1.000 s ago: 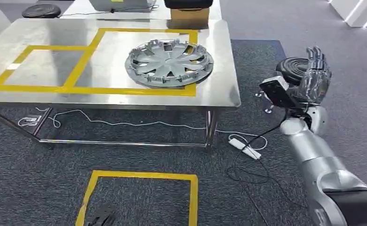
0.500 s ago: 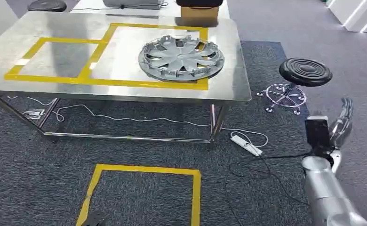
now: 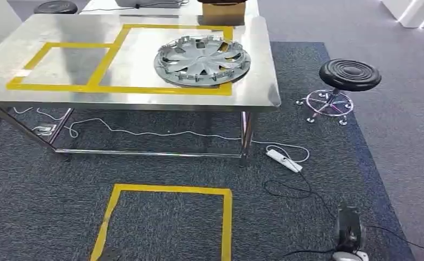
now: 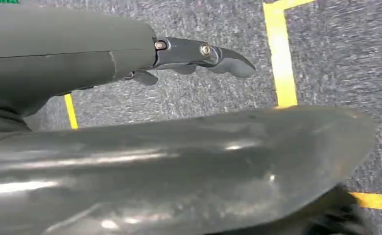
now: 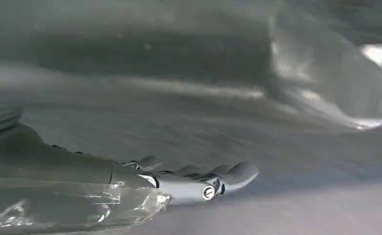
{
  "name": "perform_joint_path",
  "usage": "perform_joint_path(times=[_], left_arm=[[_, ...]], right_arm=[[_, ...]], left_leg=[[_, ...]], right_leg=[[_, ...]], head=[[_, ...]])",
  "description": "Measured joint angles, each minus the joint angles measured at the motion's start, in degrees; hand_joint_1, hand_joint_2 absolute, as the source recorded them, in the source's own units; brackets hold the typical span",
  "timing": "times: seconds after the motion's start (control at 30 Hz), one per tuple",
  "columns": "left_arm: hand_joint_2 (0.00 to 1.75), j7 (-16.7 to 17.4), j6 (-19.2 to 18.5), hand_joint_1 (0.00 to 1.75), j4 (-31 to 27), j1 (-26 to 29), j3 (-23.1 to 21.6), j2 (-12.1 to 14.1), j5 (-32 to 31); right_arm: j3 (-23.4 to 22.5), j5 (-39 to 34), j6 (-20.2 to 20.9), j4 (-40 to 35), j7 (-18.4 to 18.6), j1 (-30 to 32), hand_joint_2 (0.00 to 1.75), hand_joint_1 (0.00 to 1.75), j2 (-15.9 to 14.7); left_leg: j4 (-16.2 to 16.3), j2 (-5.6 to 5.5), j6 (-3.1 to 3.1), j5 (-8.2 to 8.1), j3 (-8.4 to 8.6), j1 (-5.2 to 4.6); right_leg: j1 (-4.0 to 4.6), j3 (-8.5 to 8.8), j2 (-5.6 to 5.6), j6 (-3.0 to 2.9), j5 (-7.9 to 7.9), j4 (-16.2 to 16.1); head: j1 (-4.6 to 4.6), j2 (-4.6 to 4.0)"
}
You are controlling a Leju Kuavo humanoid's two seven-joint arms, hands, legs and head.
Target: Take the parts from the cabinet and place them on the table.
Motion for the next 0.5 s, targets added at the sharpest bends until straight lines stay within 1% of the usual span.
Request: perform_joint_path(times=[0.03,0.07,0.1,0.13,0.17,0.2,0.23,0.27,0.3,0.33,0.37,0.4,0.5], left_arm=[[0.00,-0.1,0.0,0.00,0.0,-0.1,0.1,0.0,0.0],[0.00,-0.2,0.0,0.00,0.0,-0.2,0.2,-0.1,0.0],[0.00,-0.2,0.0,0.00,0.0,-0.2,0.4,-0.2,0.0],[0.00,-0.2,0.0,0.00,0.0,-0.2,0.5,-0.2,-0.1],[0.00,-0.2,0.0,0.00,0.0,0.0,0.5,-0.1,-0.2],[0.00,-0.2,0.0,0.00,0.0,0.1,0.5,-0.1,-0.3],[0.00,-0.2,0.0,0.00,0.0,0.1,0.6,-0.1,-0.3],[0.00,-0.3,0.0,0.00,0.0,0.0,0.6,-0.1,-0.3],[0.00,-0.4,0.0,0.00,0.0,0.0,0.6,-0.1,-0.3],[0.00,-0.5,-0.1,0.00,0.0,0.0,0.6,-0.1,-0.4],[0.00,-0.6,-0.1,0.00,0.0,0.0,0.6,-0.1,-0.5],[0.00,-0.6,-0.1,0.00,0.0,0.0,0.6,-0.1,-0.5],[0.00,-0.7,-0.1,0.00,0.0,-0.1,0.6,0.0,-0.7]], right_arm=[[-0.1,0.3,1.1,0.9,1.7,0.7,0.00,0.00,0.3],[-0.2,0.6,1.6,1.7,2.6,1.4,0.00,0.00,0.5],[-0.4,1.0,2.6,2.6,4.0,1.9,0.00,0.00,1.0],[-0.4,1.6,4.0,3.3,5.6,2.4,0.00,0.00,1.3],[-0.4,2.0,5.3,3.8,6.7,3.0,0.00,0.00,1.6],[-0.4,2.3,6.1,4.1,7.9,3.5,0.00,0.00,1.9],[-0.4,2.4,6.9,4.6,9.0,3.9,0.00,0.00,2.3],[-0.4,2.6,7.6,5.1,10.0,4.2,0.00,0.00,2.8],[-0.4,2.9,8.1,5.6,11.0,4.5,0.00,0.00,3.0],[-0.4,3.8,8.4,6.0,12.2,4.8,0.00,0.00,3.4],[-0.3,4.9,8.7,6.4,13.9,5.1,0.00,0.00,3.7],[0.0,5.8,9.1,6.7,15.1,5.5,0.00,0.00,4.0],[0.8,6.8,9.3,7.4,17.2,6.5,0.00,0.00,5.5]], left_leg=[[-4.0,-0.01,-0.34,-0.20,2.91,0.31],[-5.9,-0.45,0.06,-0.57,3.94,-0.03],[-6.0,-0.22,1.06,-1.11,3.39,0.14],[-6.0,-0.28,1.91,-1.06,3.29,0.04],[-6.2,-0.24,2.01,-1.08,3.35,0.14],[-6.1,-0.29,2.18,-0.96,3.26,0.11],[-6.1,-0.28,2.32,-0.89,3.27,0.06],[-6.1,-0.28,2.64,-0.70,3.29,-0.05],[-6.1,-0.29,2.88,-0.56,3.22,-0.16],[-6.1,-0.28,3.04,-0.49,3.17,-0.23],[-6.1,-0.25,3.14,-0.43,3.07,-0.35],[-6.0,-0.22,3.36,-0.31,2.89,-0.53],[-5.7,-0.17,3.80,-0.09,2.24,-0.97]], right_leg=[[0.09,-0.22,0.03,0.29,0.12,0.3],[0.26,-0.86,0.10,0.64,0.13,1.0],[0.43,-1.13,0.19,1.04,0.41,1.3],[0.44,-1.15,0.23,1.22,0.64,1.1],[0.49,-1.22,0.28,1.22,0.52,0.9],[0.50,-1.39,0.28,0.19,-0.01,0.7],[0.51,-1.38,0.30,-0.69,0.21,0.7],[0.51,-1.36,0.30,-1.59,0.80,0.5],[0.51,-1.40,0.29,-2.11,1.13,0.5],[0.51,-1.44,0.30,-2.33,1.29,0.4],[0.47,-1.30,0.30,-2.30,1.67,0.4],[0.37,-1.18,0.32,-1.65,2.17,0.3],[-0.25,-1.47,0.30,0.99,2.70,-0.2]], head=[[-0.19,0.00],[-0.37,0.00],[-0.26,0.00],[-0.28,0.00],[-0.28,0.00],[-0.33,0.00],[-0.13,0.00],[-0.15,0.00],[-0.11,0.00],[-0.09,0.00],[-0.11,0.00],[-0.11,0.00],[-0.15,0.00]])
